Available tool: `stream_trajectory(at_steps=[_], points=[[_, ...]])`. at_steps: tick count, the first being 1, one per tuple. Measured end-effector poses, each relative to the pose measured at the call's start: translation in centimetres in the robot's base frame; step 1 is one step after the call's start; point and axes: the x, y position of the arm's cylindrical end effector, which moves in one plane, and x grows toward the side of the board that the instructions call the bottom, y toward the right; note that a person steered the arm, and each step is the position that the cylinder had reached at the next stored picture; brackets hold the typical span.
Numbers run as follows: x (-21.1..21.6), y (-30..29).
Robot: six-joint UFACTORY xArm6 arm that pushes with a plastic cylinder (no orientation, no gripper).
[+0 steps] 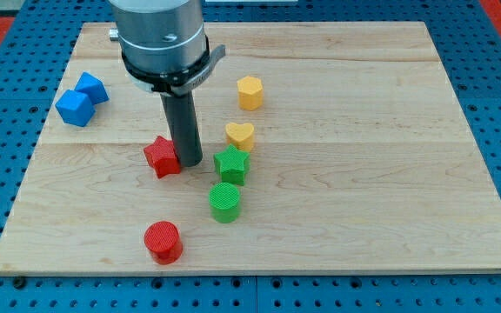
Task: Slide the red star slightly to the left
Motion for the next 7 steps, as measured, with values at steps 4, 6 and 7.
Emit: stream_trajectory(at_steps=[4,6,7], points=[[-2.6,0.3],[-1.3,-0.2],[-0.3,-0.3]])
